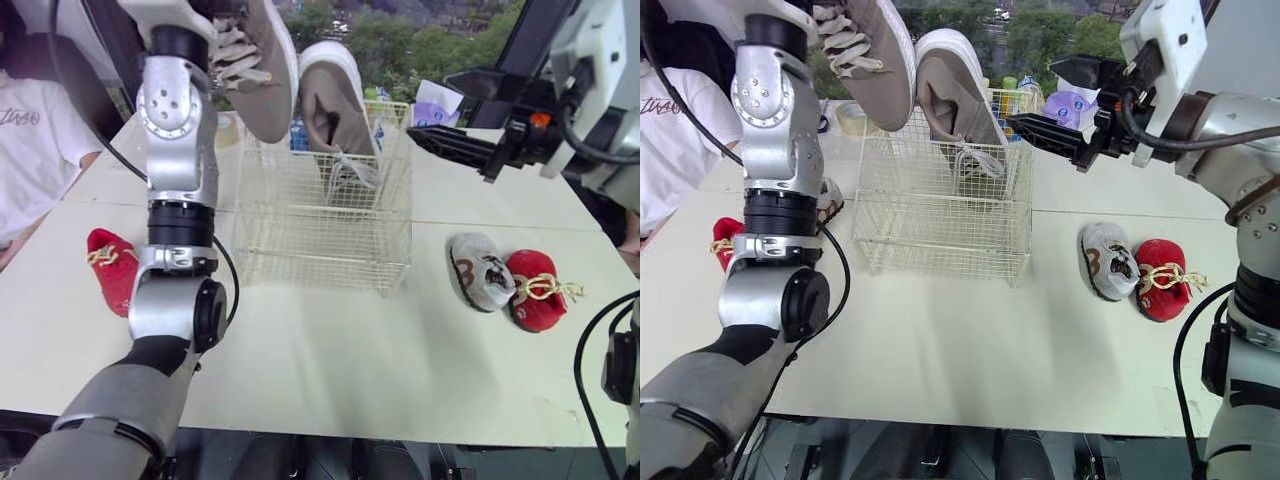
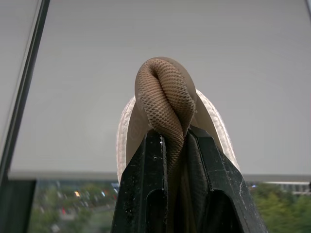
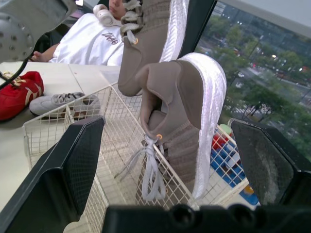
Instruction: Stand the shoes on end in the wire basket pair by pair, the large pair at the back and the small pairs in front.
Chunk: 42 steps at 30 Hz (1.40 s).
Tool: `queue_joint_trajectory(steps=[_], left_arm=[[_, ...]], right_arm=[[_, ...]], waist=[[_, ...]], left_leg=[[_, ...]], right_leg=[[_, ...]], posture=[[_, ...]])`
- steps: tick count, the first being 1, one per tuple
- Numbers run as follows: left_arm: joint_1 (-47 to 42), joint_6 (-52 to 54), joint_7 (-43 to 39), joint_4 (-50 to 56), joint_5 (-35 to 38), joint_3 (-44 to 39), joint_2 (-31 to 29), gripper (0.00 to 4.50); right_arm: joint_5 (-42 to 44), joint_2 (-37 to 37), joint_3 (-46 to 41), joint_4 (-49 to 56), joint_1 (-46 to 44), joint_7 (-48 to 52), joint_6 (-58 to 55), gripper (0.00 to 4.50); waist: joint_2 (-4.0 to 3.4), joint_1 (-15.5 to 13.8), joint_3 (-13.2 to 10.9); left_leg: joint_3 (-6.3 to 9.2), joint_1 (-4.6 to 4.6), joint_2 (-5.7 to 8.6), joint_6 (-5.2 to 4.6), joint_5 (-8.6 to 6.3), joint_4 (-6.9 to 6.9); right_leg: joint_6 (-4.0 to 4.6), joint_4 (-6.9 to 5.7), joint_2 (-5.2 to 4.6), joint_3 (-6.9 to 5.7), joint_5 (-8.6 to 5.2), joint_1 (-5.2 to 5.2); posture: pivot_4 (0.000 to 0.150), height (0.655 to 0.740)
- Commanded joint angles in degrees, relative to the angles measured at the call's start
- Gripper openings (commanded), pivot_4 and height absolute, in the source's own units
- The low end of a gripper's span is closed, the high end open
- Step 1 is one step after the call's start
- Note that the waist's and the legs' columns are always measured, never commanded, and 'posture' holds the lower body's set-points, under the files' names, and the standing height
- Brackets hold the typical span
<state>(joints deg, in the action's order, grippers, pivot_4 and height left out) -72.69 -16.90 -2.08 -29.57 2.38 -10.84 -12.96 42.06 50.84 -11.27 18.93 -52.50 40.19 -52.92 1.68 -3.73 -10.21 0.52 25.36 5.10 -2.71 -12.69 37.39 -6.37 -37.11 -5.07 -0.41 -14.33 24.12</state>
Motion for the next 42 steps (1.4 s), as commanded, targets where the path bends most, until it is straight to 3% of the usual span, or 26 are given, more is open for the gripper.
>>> queue_joint_trajectory(steps=[1, 3, 9, 21, 33, 42], left_arm=[[1.3, 0.0, 0.7, -3.2, -2.7, 3.3, 1.5, 0.41], [1.3, 1.0, 2.5, -3.6, -2.0, 2.3, 2.3, 0.41], [-2.4, 0.8, 10.6, -1.8, -8.6, 3.0, -0.9, 0.41], [-5.4, 6.3, 11.1, 1.8, -14.3, 8.2, -2.8, 0.41], [-8.8, -4.7, 5.4, -15.6, -2.2, 3.2, 5.5, 0.41], [-10.9, -6.0, -2.8, -16.9, 5.2, 0.5, 8.8, 0.41]], right_arm=[[1.0, -0.3, -2.3, 1.8, -0.4, -1.2, 0.5, 4.50], [1.0, -0.8, -2.1, 1.9, -0.2, -1.7, 0.8, 4.50], [1.2, -2.5, -1.7, 2.5, -0.2, -2.8, 1.4, 4.50], [1.4, -3.0, -2.5, 2.7, 1.1, -3.5, 3.0, 4.50], [2.1, -3.3, -3.0, 3.3, 1.5, -5.2, 3.0, 4.50], [3.3, -3.6, -3.9, 5.1, 3.2, -7.0, 2.8, 4.50]], waist=[[-0.01, -0.1, 0.0], [-0.01, -0.1, 0.1], [0.00, 0.1, 0.2], [-0.01, 0.7, 0.2], [-0.01, 1.0, 0.2], [0.00, -0.1, 0.2]], left_leg=[[0.00, -0.01, 0.00, -0.01, 0.00, 0.01], [0.00, -0.02, 0.00, -0.03, -0.01, 0.03], [0.00, -0.01, 0.00, -0.05, 0.00, 0.03], [-0.03, 0.09, -0.02, -0.10, 0.06, -0.14], [-0.03, 0.04, -0.02, -0.10, 0.04, -0.07], [-0.03, 0.05, -0.01, -0.11, 0.04, -0.04]], right_leg=[[0.01, 0.00, 0.00, 0.00, 0.01, -0.01], [0.01, 0.01, -0.01, 0.00, 0.02, -0.01], [0.00, -0.03, -0.01, 0.00, 0.03, -0.02], [0.00, -0.02, 0.02, 0.01, 0.03, 0.20], [0.00, 0.00, -0.01, 0.00, 0.03, 0.08], [0.00, 0.01, -0.02, 0.00, 0.03, 0.06]], posture=[[0.150, 0.7358], [0.150, 0.7358], [0.150, 0.7358], [0.150, 0.7358], [0.150, 0.7358], [0.150, 0.7358]])
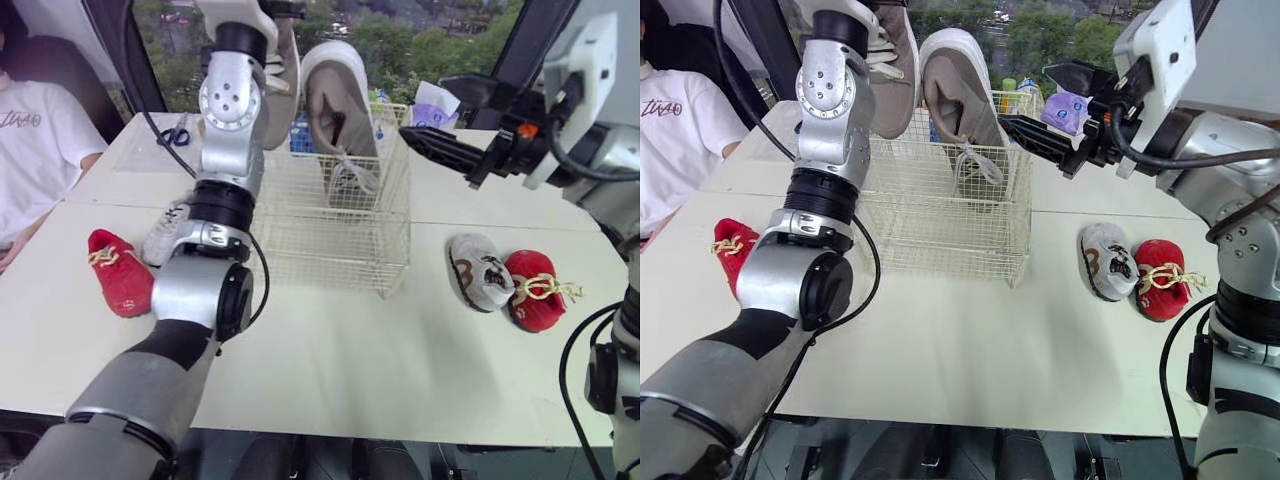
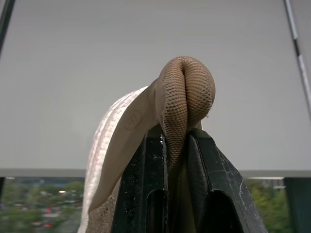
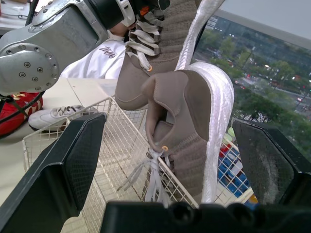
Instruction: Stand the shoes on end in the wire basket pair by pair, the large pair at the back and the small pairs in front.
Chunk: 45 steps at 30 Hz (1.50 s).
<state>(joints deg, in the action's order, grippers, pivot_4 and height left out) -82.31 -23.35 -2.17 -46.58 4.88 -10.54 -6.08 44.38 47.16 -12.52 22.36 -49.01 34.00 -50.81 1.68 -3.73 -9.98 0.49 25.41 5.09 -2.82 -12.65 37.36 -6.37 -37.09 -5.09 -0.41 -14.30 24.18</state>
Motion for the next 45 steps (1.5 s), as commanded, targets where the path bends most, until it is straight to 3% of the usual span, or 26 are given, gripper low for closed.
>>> queue_joint_trajectory(steps=[1, 7, 17, 23, 35, 36, 38, 43, 45], left_arm=[[-1.1, 0.5, -3.7, 0.6, 3.2, 0.3, 2.2, 0.41], [-0.8, 1.5, -6.5, 1.0, 5.3, 0.2, 3.4, 0.41], [2.6, -4.2, -0.7, -5.8, -3.7, 3.9, 0.9, 0.41], [12.0, 0.8, -1.2, 4.3, -3.6, 5.7, 1.8, 0.41], [30.1, 22.0, -2.8, 32.1, -0.2, 7.8, 4.8, 0.41], [31.6, 23.5, -3.5, 34.7, 0.3, 8.2, 4.8, 1.11], [33.7, 26.0, -4.1, 38.7, 0.4, 9.0, 4.6, 1.87], [38.1, 33.4, -7.4, 49.4, 1.4, 10.0, 1.9, 4.41], [41.3, 36.8, -11.9, 57.6, 3.7, 9.4, -2.8, 4.46]], right_arm=[[1.1, 0.0, -2.6, 1.7, -0.2, -1.0, 0.7, 4.50], [1.5, -0.2, -2.4, 1.8, 0.2, -1.6, 1.1, 4.50], [4.8, 0.8, -3.9, 3.1, 1.4, -1.4, -1.5, 4.50], [12.7, 3.0, -6.6, 7.3, 4.5, -2.0, -6.7, 4.50], [12.0, 3.3, -5.6, 6.6, 5.3, -3.3, -5.3, 4.50], [11.8, 3.3, -5.4, 6.4, 5.4, -3.1, -5.0, 4.50], [11.6, 3.2, -4.9, 5.9, 5.4, -2.8, -4.6, 4.50], [12.4, 3.7, -4.1, 5.1, 6.7, -1.6, -5.2, 4.50], [12.8, 4.2, -4.9, 5.1, 9.2, -1.4, -6.2, 4.50]], waist=[[0.00, -0.1, 0.0], [0.01, 0.0, 0.0], [-0.01, 0.2, 0.0], [-0.03, 1.1, 0.0], [-0.06, 1.5, 0.0], [-0.07, 1.5, 0.0], [-0.12, 1.4, 0.1], [-0.21, 1.5, 0.1], [-0.21, 1.6, 0.1]], left_leg=[[0.00, 0.00, 0.00, 0.00, 0.00, 0.01], [0.00, 0.06, 0.01, -0.07, -0.01, 0.02], [-0.03, 0.02, -0.02, -0.11, 0.03, -0.10], [-0.03, 0.02, -0.04, -0.10, 0.03, -0.13], [-0.03, 0.03, -0.04, -0.12, 0.03, -0.12], [-0.03, 0.02, -0.04, -0.12, 0.03, -0.12], [-0.03, 0.01, -0.04, -0.12, 0.03, -0.12], [-0.03, -0.02, -0.04, -0.12, 0.03, -0.07], [-0.03, 0.00, -0.04, -0.12, 0.03, -0.11]], right_leg=[[0.00, 0.01, 0.00, 0.00, 0.00, -0.01], [0.00, 0.08, -0.01, 0.00, 0.00, 0.00], [0.00, 0.02, 0.03, 0.01, 0.00, 0.08], [0.00, 0.01, 0.02, 0.04, 0.00, 0.11], [0.00, 0.04, 0.01, 0.05, 0.00, 0.09], [0.00, 0.04, 0.01, 0.05, 0.00, 0.08], [0.00, 0.02, 0.02, 0.05, 0.00, 0.08], [0.01, 0.03, 0.01, 0.05, 0.00, 0.01], [0.02, 0.03, 0.02, 0.05, 0.00, 0.05]], posture=[[0.150, 0.7358], [0.150, 0.7358], [0.150, 0.7358], [0.150, 0.7358], [0.150, 0.7358], [0.150, 0.7358], [0.150, 0.7358], [0.150, 0.7358], [0.150, 0.7358]])
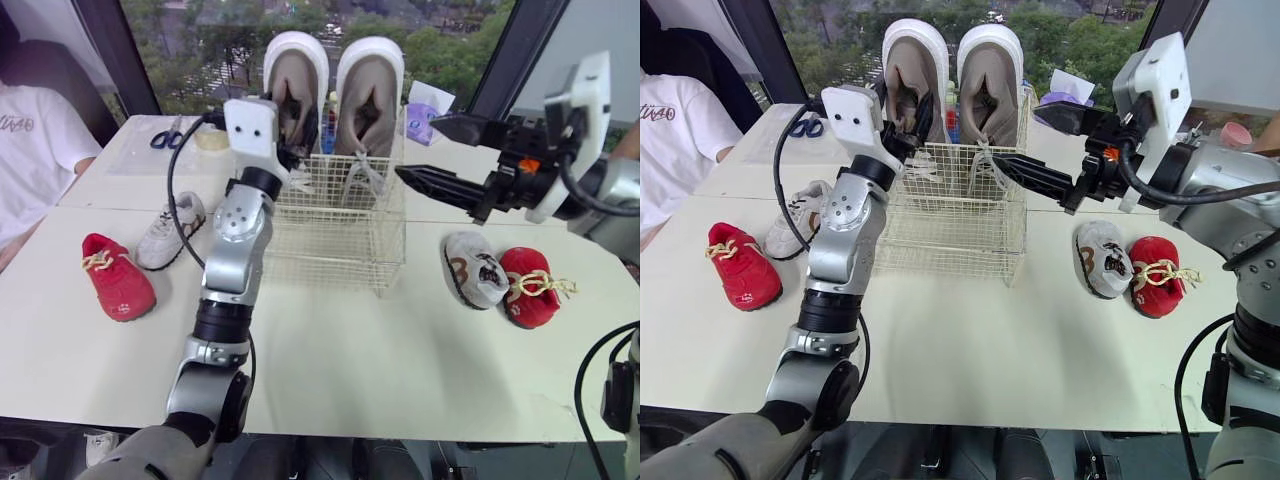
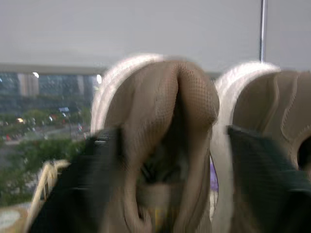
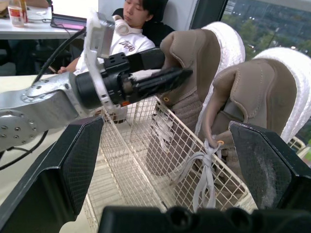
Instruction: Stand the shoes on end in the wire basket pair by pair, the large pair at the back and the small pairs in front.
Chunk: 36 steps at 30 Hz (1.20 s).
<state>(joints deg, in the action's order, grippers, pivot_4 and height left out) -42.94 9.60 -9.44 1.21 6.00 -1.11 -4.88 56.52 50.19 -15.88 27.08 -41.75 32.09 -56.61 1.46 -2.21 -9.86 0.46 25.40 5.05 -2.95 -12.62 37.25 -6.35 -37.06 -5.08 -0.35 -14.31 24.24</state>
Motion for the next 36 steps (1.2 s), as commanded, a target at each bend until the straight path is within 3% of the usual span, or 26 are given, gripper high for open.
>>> queue_joint_trajectory(steps=[1, 5, 9, 14, 19, 24, 28, 36], left_arm=[[3.3, 6.1, -6.7, 13.6, 3.5, -0.6, -6.8, 4.46], [7.3, 20.8, -15.2, 24.4, 13.7, -7.0, -20.0, 4.46], [9.8, 36.5, -21.3, 28.5, 30.4, -15.8, -28.9, 4.46], [16.4, 49.5, -23.4, 33.1, 50.9, -19.8, -32.5, 4.46], [25.2, 52.6, -19.9, 39.5, 66.4, -18.7, -32.7, 4.46], [31.5, 51.0, -19.4, 42.6, 69.1, -14.8, -34.4, 4.46], [31.4, 48.5, -18.1, 41.5, 67.3, -12.1, -33.8, 4.46], [30.4, 44.9, -17.1, 41.2, 63.5, -7.5, -33.4, 4.46]], right_arm=[[0.4, 1.6, -2.2, 0.4, 3.7, 0.6, -0.5, 4.50], [-2.9, -0.1, -7.1, -1.5, 12.4, -2.1, 2.3, 4.50], [-7.3, -8.5, -11.8, -1.0, 19.2, -9.3, 10.1, 4.50], [-17.0, -15.0, -8.9, 3.4, 28.5, -15.2, 17.4, 4.50], [-23.4, -18.3, -7.7, 5.7, 39.9, -16.9, 21.5, 4.50], [-27.3, -17.8, -5.5, 3.0, 44.4, -14.0, 24.6, 4.50], [-29.3, -15.3, -5.0, -3.3, 42.9, -11.6, 24.3, 4.50], [-32.3, -15.7, -2.0, -10.9, 40.5, -11.9, 21.7, 4.50]], waist=[[0.00, 0.1, 0.0], [-0.08, 0.1, 0.0], [-0.27, 0.0, 0.1], [-0.38, 0.0, 0.2], [-0.51, 0.1, 0.3], [-0.64, 0.1, 0.3], [-0.75, 0.0, 0.3], [-0.85, 0.1, 0.3]], left_leg=[[0.00, 0.00, 0.00, 0.00, 0.00, -0.01], [0.00, 0.02, -0.03, 0.02, 0.01, -0.10], [-0.01, -0.07, -0.02, 0.07, -0.01, -0.07], [0.00, -0.12, -0.01, 0.06, 0.02, -0.08], [0.00, -0.21, -0.01, 0.20, 0.01, -0.13], [-0.01, -0.42, -0.03, 0.32, 0.02, -0.16], [-0.01, -1.27, -0.10, 0.24, -0.06, -0.35], [-0.04, -1.21, -0.10, 0.15, -0.11, -0.64]], right_leg=[[0.00, -0.01, 0.00, 0.00, 0.00, 0.02], [0.02, -0.01, 0.02, 0.02, -0.01, 0.10], [0.03, 0.00, 0.04, 0.03, -0.02, 0.00], [0.03, 0.03, 0.05, 0.02, -0.03, 0.00], [0.12, 0.03, 0.06, 0.04, -0.08, -0.04], [0.49, -0.04, 0.08, 0.07, -0.28, -0.18], [0.71, 0.37, 0.07, 0.05, -0.45, -1.05], [0.70, 0.77, 0.08, 0.05, -0.43, -0.99]], posture=[[0.150, 0.7358], [0.150, 0.7358], [0.150, 0.7358], [0.150, 0.7358], [0.150, 0.7358], [0.150, 0.7358], [0.150, 0.7358], [0.150, 0.7358]])
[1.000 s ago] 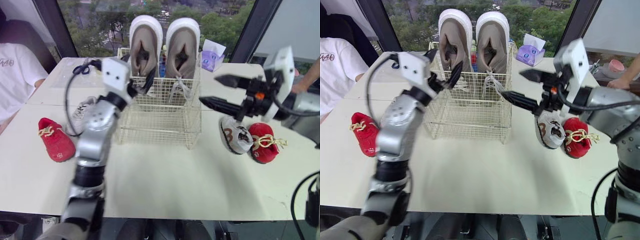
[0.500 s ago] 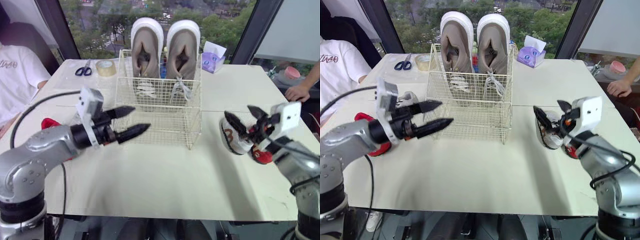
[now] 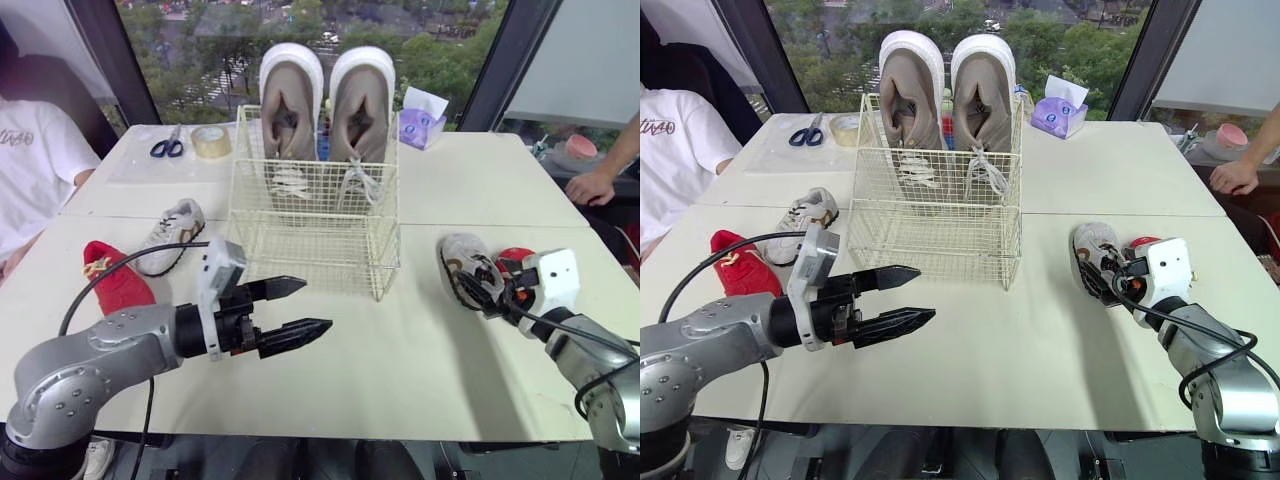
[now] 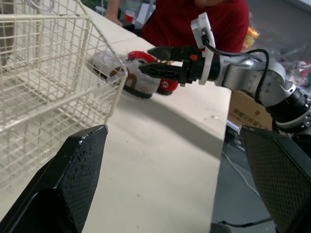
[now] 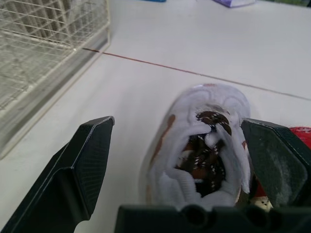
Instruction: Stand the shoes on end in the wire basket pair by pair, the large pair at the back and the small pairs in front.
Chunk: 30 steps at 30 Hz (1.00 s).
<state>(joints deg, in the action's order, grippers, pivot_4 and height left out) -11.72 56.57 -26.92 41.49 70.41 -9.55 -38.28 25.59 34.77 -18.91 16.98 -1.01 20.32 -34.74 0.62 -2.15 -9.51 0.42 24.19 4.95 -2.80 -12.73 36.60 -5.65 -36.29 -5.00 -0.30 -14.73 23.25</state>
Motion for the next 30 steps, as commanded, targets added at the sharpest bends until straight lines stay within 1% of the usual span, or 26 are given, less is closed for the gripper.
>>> queue_joint_trajectory(steps=[1, 5, 6, 8, 12, 13, 15, 16, 17, 18, 20, 21, 22, 24, 26, 28, 30], left_arm=[[-1.0, -2.3, 0.4, 0.8, -1.2, 1.2, 0.0, 4.46], [-1.3, -4.1, 0.6, 0.4, -4.4, 3.2, 0.4, 4.46], [-1.4, -4.4, 0.5, 0.3, -5.0, 3.5, 0.4, 4.49], [-1.7, -5.0, 0.5, 0.0, -5.8, 4.1, 0.5, 4.50], [-2.6, -5.8, -0.1, -1.0, -7.1, 4.7, 0.5, 4.50], [-2.9, -5.9, -0.4, -1.3, -7.3, 4.8, 0.5, 4.50], [-4.0, -5.8, -1.1, -2.6, -7.0, 4.4, 0.2, 4.50], [-4.6, -5.6, -1.5, -3.3, -6.5, 3.8, 0.0, 4.50], [-5.6, -5.1, -1.6, -4.7, -4.6, 2.5, -0.3, 4.50], [-6.8, -4.4, -1.7, -6.7, -1.4, 0.5, -0.6, 4.50], [-10.5, -2.6, -2.6, -13.5, 9.1, -4.9, -2.7, 4.50], [-12.6, -1.7, -3.3, -16.9, 13.4, -7.0, -4.0, 4.50], [-14.8, -1.1, -4.4, -20.1, 15.7, -8.6, -5.4, 4.50], [-20.4, -0.7, -5.7, -27.4, 16.4, -10.0, -7.2, 4.50], [-27.0, -0.9, -8.1, -34.6, 15.1, -10.1, -7.8, 4.50], [-33.8, -1.6, -10.4, -41.2, 12.6, -9.5, -7.6, 4.50], [-41.4, -2.4, -14.0, -48.4, 9.7, -8.6, -7.4, 4.50]], right_arm=[[-1.7, -0.4, 1.6, -1.1, -0.3, 0.0, -0.3, 4.50], [-4.3, -1.5, 4.9, -3.8, 0.3, -0.8, -2.0, 4.50], [-5.0, -2.2, 5.1, -4.4, 0.1, -1.5, -1.7, 4.24], [-5.9, -3.7, 5.1, -5.3, -0.3, -2.2, -0.3, 3.65], [-9.4, -4.6, 6.6, -6.9, -0.3, -3.0, 1.8, 1.69], [-10.1, -4.6, 7.0, -7.2, -0.1, -3.1, 2.3, 1.30], [-11.9, -4.1, 7.7, -7.2, 0.1, -2.9, 3.9, 0.65], [-12.4, -4.0, 7.4, -6.8, 0.0, -3.0, 4.6, 0.43], [-12.5, -3.5, 6.4, -5.8, -0.5, -2.8, 5.5, 0.32], [-12.4, -2.7, 5.2, -4.5, -1.5, -2.3, 6.7, 0.32], [-9.2, -0.2, 0.3, -0.1, -6.6, -0.8, 8.0, 0.32], [-7.9, 2.0, -1.6, 1.9, -9.6, 0.7, 8.9, 0.32], [-6.6, 4.2, -2.9, 3.7, -12.6, 2.3, 9.5, 0.32], [-4.7, 9.8, -4.2, 6.1, -19.7, 5.9, 9.9, 0.32], [-3.6, 14.2, -3.3, 6.7, -28.0, 8.2, 10.3, 0.32], [-3.2, 16.7, -1.1, 6.3, -35.7, 10.2, 11.4, 0.32], [-4.6, 18.4, 2.5, 5.5, -43.6, 12.6, 14.9, 0.32]], waist=[[-0.01, 0.0, 0.0], [0.00, 0.0, 0.1], [0.01, 0.0, 0.1], [0.03, 0.0, 0.2], [0.03, 0.1, 0.2], [0.03, 0.1, 0.3], [0.06, 0.1, 0.3], [0.06, 0.1, 0.3], [0.06, 0.1, 0.3], [0.05, 0.1, 0.3], [-0.04, 0.1, 0.2], [-0.33, 0.2, 0.0], [-0.62, 0.4, -0.2], [-1.00, 0.4, -0.4], [-0.97, 0.4, -0.4], [-0.76, 0.3, -0.4], [-0.38, 0.2, -0.3]], left_leg=[[0.00, 0.00, 0.00, 0.01, 0.01, -0.04], [0.00, -0.01, -0.01, 0.01, 0.01, -0.08], [0.00, -0.03, -0.01, 0.01, 0.01, -0.09], [0.00, -0.06, -0.01, 0.01, 0.00, -0.14], [0.00, -0.08, -0.01, 0.01, 0.00, -0.19], [0.00, -0.09, -0.01, 0.01, 0.00, -0.19], [0.00, -0.12, -0.01, 0.01, 0.01, -0.20], [0.00, -0.13, -0.01, 0.01, 0.00, -0.21], [0.00, -0.14, -0.01, 0.01, 0.00, -0.21], [0.00, -0.14, -0.01, 0.01, 0.00, -0.22], [0.00, -0.13, 0.00, 0.01, 0.01, -0.22], [0.00, -0.10, 0.00, 0.01, 0.01, -0.21], [0.00, 0.04, 0.00, 0.00, 0.01, -0.14], [0.00, 0.28, 0.08, -0.10, 0.09, -0.07], [-0.01, 0.26, 0.07, -0.14, 0.13, -0.17], [0.01, 0.22, 0.05, -0.03, 0.21, -0.41], [0.10, 0.20, 0.00, 0.00, 0.20, -0.56]], right_leg=[[0.00, 0.01, 0.00, 0.00, 0.00, 0.00], [0.00, 0.05, 0.00, 0.00, 0.00, -0.01], [0.00, 0.07, 0.00, 0.00, 0.00, -0.02], [0.00, 0.12, 0.00, 0.00, 0.00, -0.05], [0.00, 0.14, 0.00, 0.00, 0.00, -0.04], [0.00, 0.14, 0.00, 0.00, 0.00, -0.04], [0.00, 0.15, 0.00, 0.00, 0.00, -0.07], [0.00, 0.16, 0.00, 0.00, 0.00, -0.08], [0.00, 0.15, 0.00, 0.00, 0.00, -0.08], [0.00, 0.16, 0.00, 0.00, 0.00, -0.08], [0.00, 0.15, 0.00, 0.00, 0.00, -0.05], [0.00, 0.14, 0.00, 0.00, 0.00, -0.01], [0.00, 0.09, -0.01, -0.01, 0.02, 0.16], [-0.02, 0.04, -0.03, -0.01, 0.10, 0.26], [-0.05, 0.05, -0.02, -0.04, 0.11, 0.27], [-0.20, 0.07, 0.02, -0.08, 0.19, 0.32], [-0.23, 0.13, 0.04, -0.18, 0.20, 0.29]], posture=[[0.150, 0.7358], [0.150, 0.7358], [0.150, 0.7358], [0.150, 0.7358], [0.150, 0.7358], [0.150, 0.7358], [0.150, 0.7358], [0.150, 0.7358], [0.150, 0.7358], [0.150, 0.7358], [0.150, 0.7358], [0.150, 0.7358], [0.150, 0.7358], [0.150, 0.7358], [0.150, 0.7358], [0.150, 0.7358], [0.150, 0.7358]])
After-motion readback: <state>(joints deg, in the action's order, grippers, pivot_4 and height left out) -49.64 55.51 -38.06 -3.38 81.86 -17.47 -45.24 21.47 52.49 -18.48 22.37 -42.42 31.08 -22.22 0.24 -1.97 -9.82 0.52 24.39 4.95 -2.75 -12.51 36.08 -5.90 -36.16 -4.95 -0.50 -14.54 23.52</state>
